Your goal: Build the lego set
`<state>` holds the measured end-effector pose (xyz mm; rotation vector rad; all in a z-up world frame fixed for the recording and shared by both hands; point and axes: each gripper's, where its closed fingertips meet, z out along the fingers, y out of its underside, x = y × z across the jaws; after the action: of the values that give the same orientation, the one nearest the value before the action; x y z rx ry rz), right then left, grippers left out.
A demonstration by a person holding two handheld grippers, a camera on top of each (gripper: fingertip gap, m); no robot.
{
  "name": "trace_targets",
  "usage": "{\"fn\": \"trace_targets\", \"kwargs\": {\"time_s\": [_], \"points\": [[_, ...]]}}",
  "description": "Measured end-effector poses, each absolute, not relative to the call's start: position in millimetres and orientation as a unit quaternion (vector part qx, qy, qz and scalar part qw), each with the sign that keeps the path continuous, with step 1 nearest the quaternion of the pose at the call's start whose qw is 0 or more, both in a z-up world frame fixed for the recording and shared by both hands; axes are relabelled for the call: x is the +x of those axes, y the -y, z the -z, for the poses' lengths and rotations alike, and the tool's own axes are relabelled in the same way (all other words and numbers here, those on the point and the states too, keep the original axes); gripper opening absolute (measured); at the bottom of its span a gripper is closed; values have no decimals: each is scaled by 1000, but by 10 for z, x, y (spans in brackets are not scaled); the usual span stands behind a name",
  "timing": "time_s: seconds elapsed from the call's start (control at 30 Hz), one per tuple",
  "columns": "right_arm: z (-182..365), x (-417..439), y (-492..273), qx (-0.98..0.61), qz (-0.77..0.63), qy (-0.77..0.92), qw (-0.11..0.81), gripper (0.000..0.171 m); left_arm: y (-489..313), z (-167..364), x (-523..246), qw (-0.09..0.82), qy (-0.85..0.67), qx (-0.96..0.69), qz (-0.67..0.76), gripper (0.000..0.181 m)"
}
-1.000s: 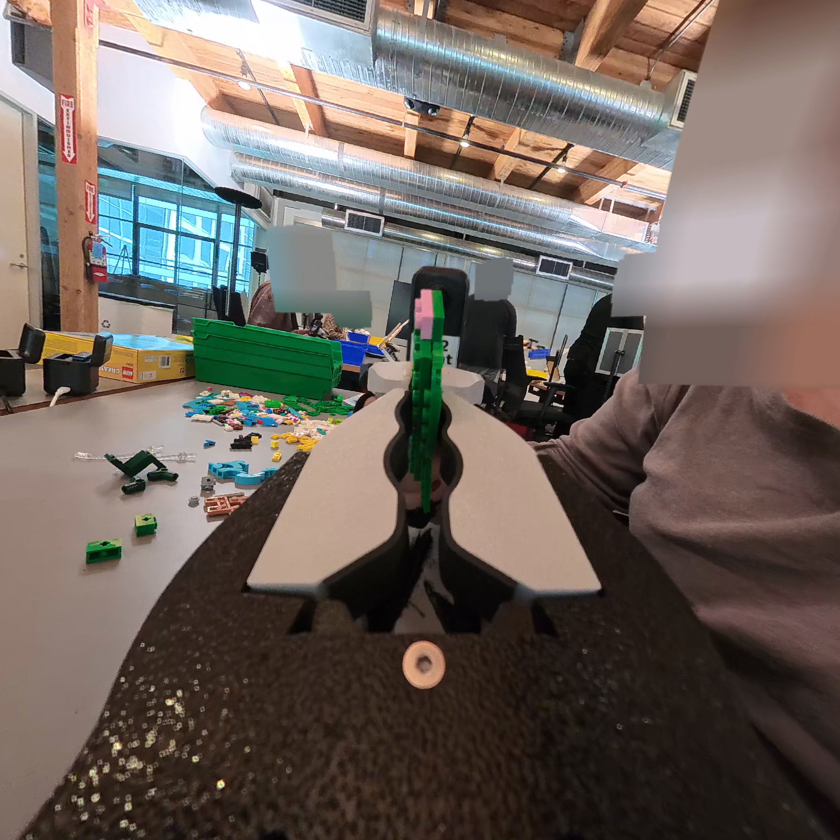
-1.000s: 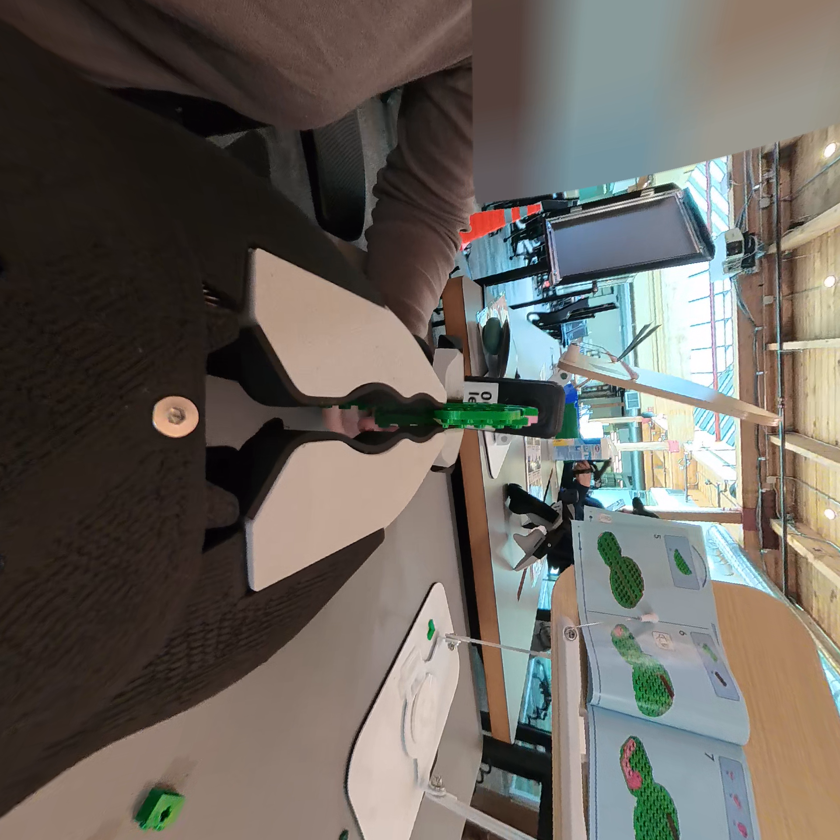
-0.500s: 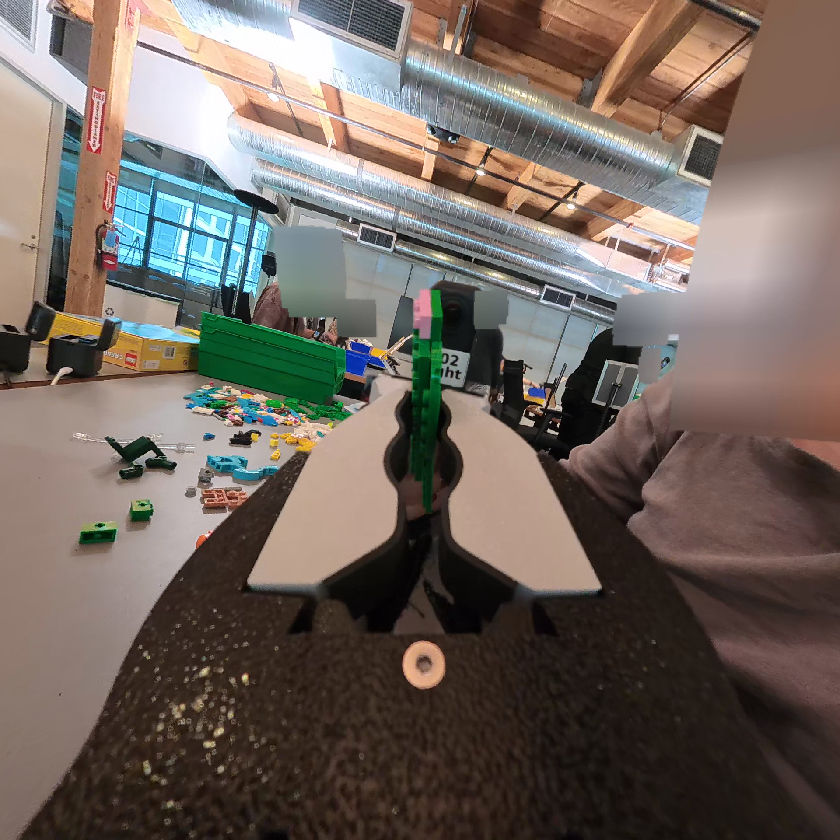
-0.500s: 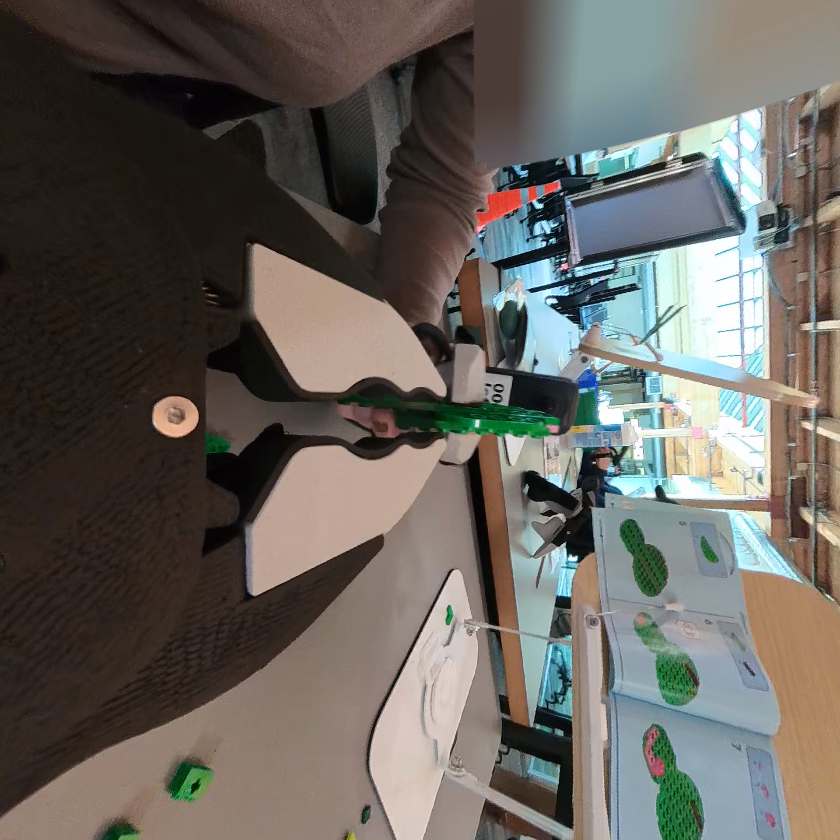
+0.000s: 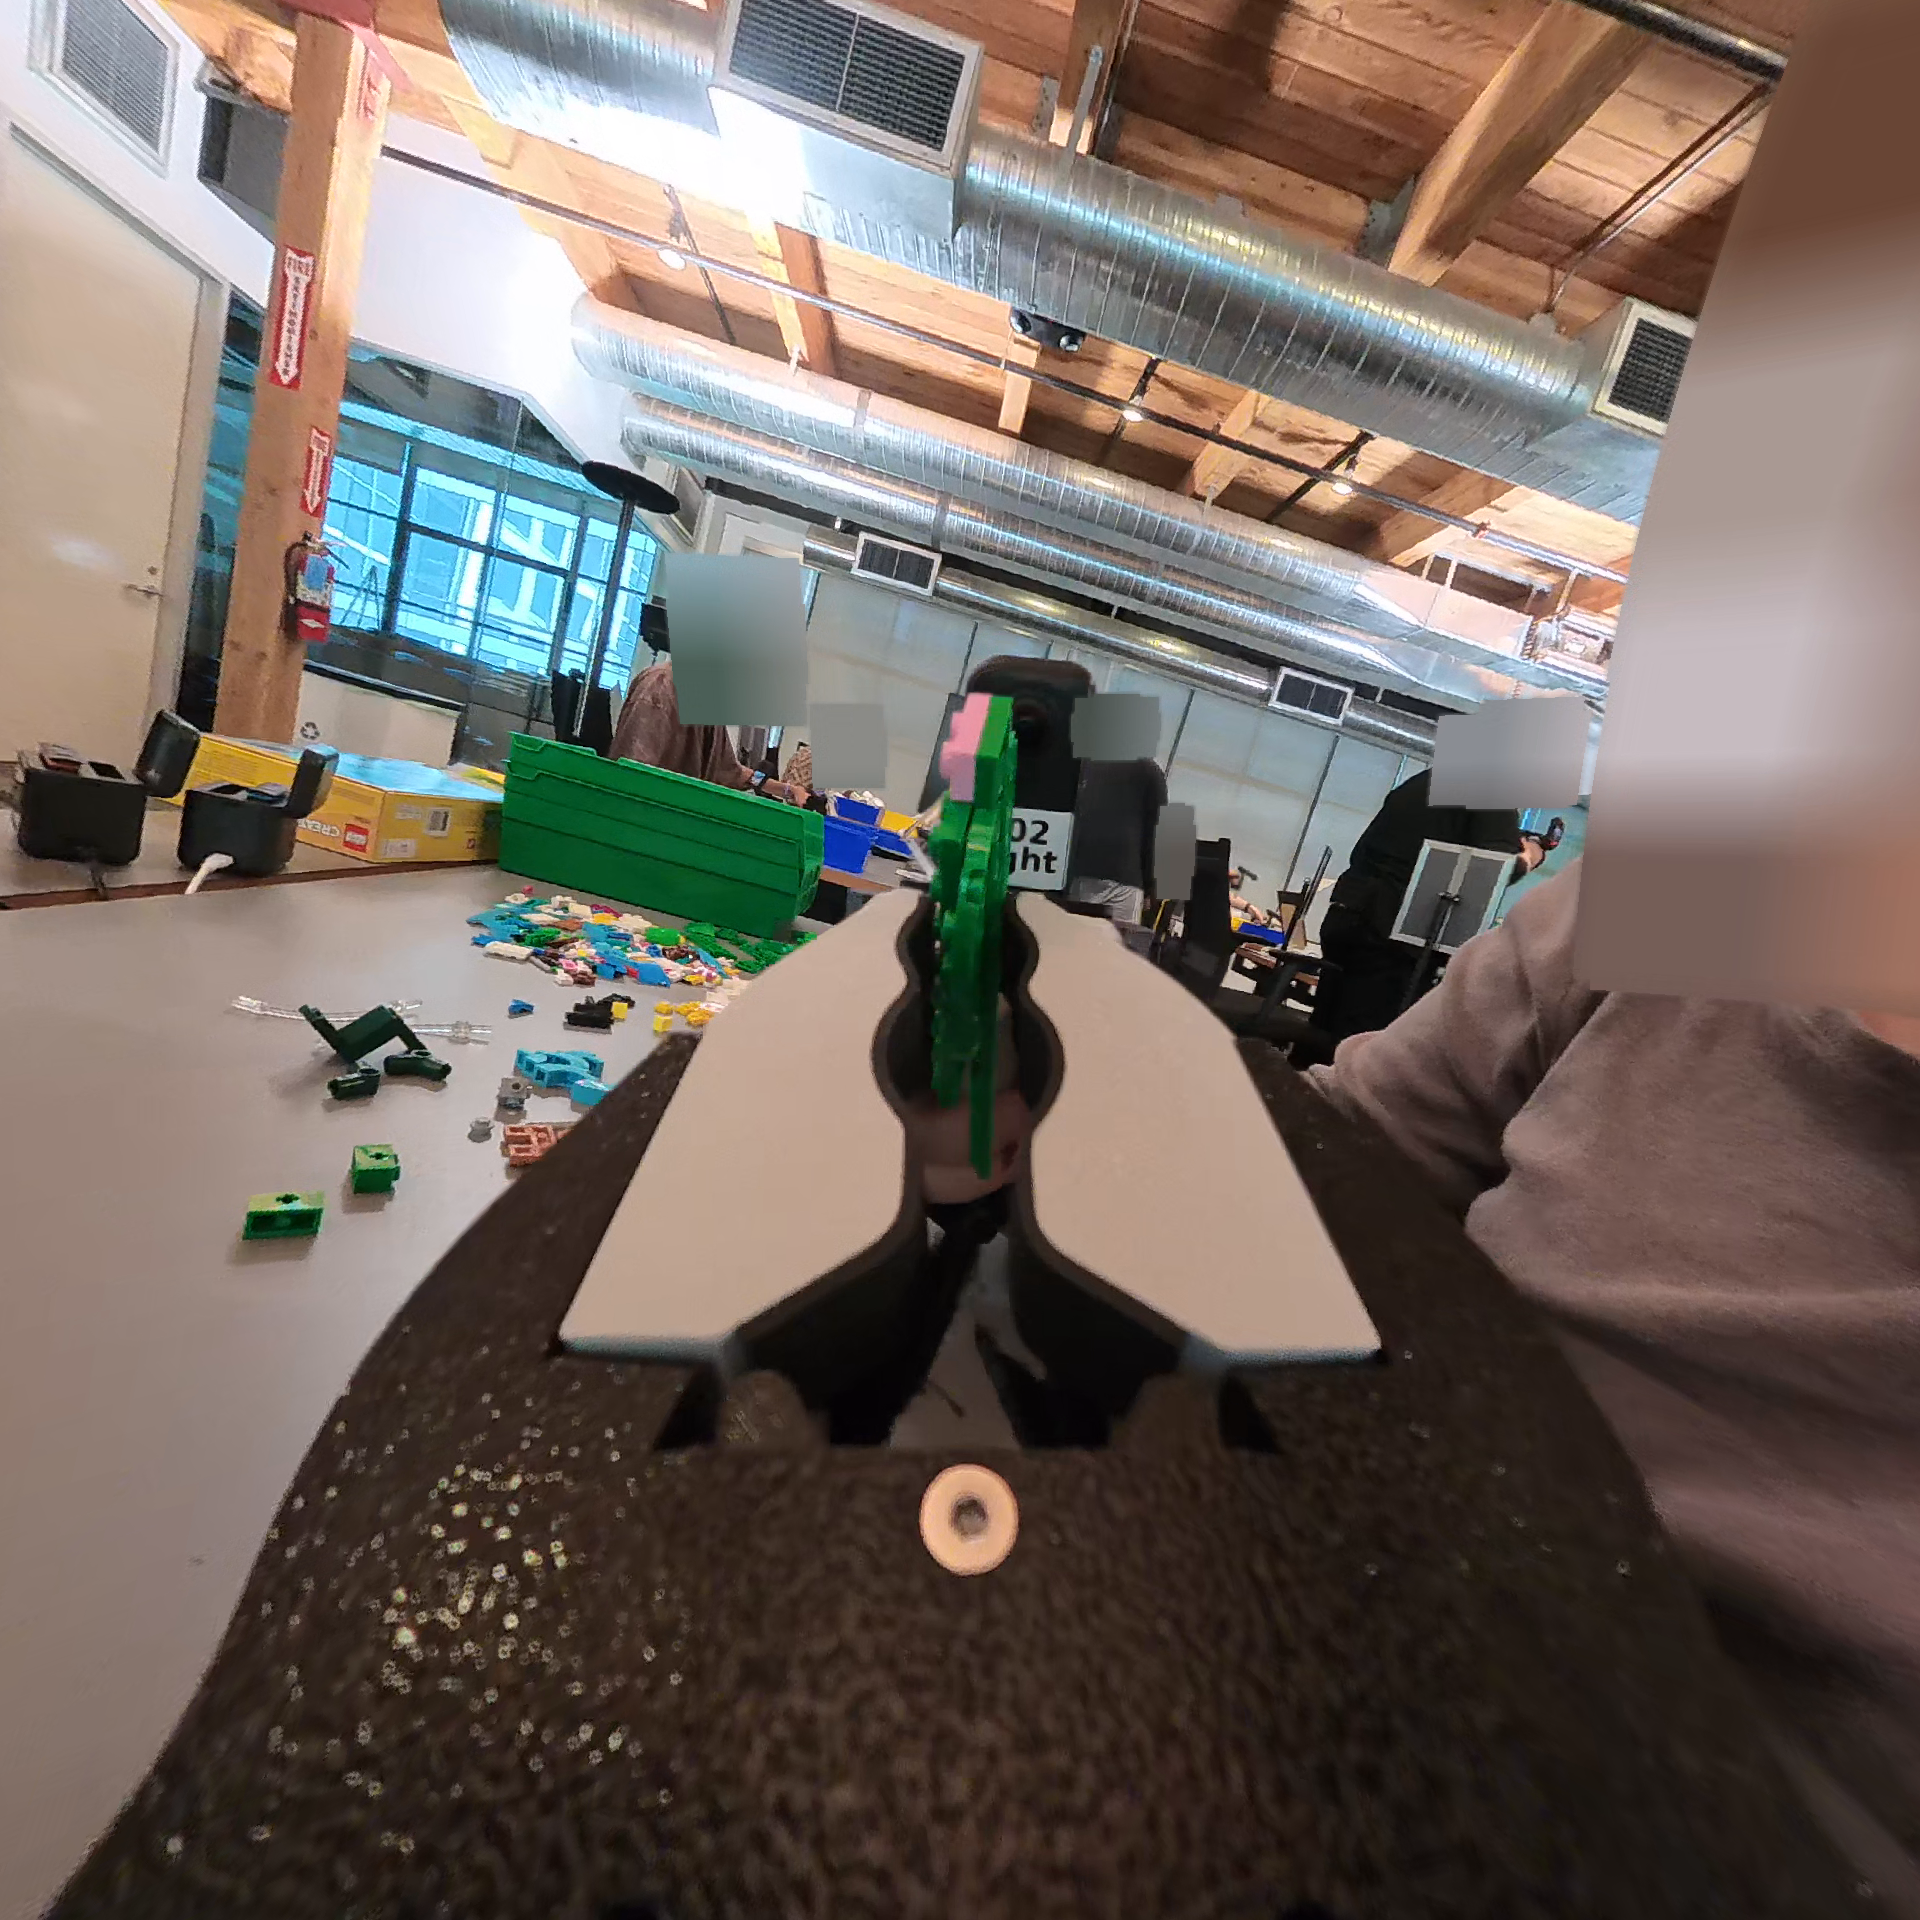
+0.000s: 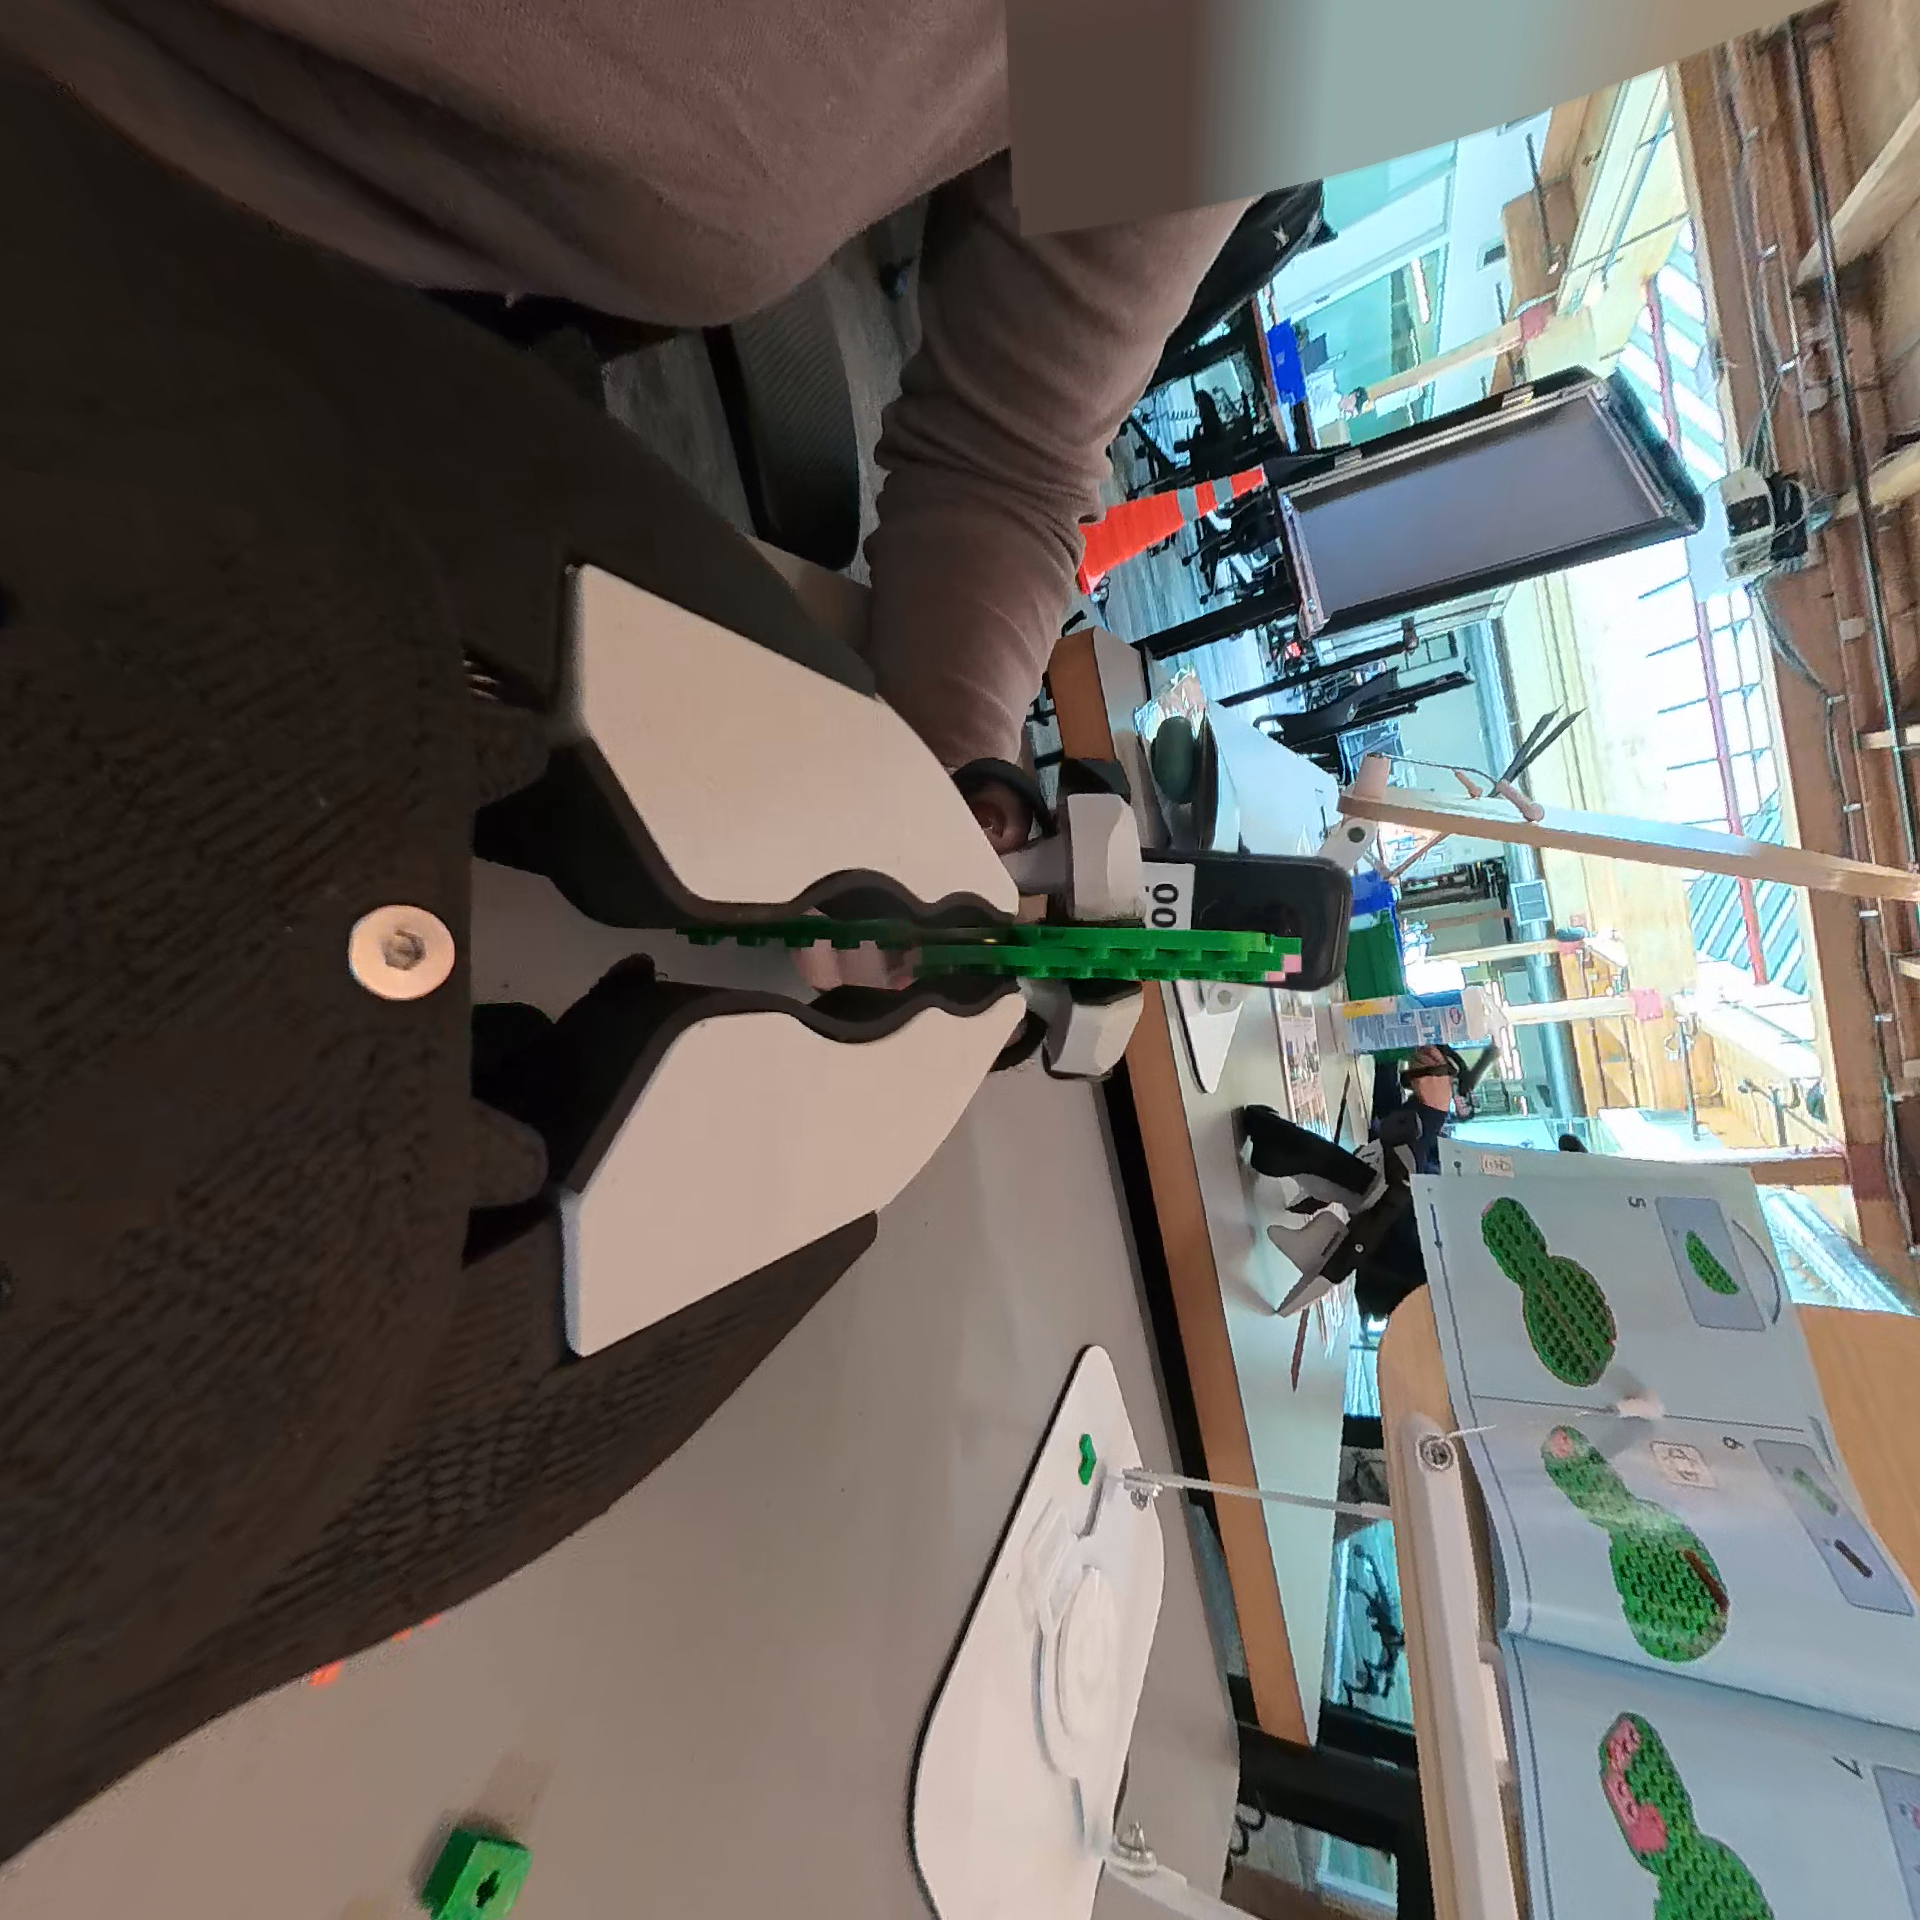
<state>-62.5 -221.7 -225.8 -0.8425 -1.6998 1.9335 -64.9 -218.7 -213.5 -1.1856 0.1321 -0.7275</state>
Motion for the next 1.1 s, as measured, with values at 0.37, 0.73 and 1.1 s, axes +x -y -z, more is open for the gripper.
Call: {"fn": "trace_targets", "kwargs": {"time_s": [0.37,0.73,1.1], "points": [[2376,-632,2229,-311,-688,630,182,24,2223,2087,-712,777,-69,-545,308,8],[2336,-667,2165,-318,-686,620,211,8,2181,2142,-746,764,-49,-553,328,8],[2312,-656,2209,-315,-693,613,210,14,2207,2093,-709,774,-68,-554,297,8]]}}
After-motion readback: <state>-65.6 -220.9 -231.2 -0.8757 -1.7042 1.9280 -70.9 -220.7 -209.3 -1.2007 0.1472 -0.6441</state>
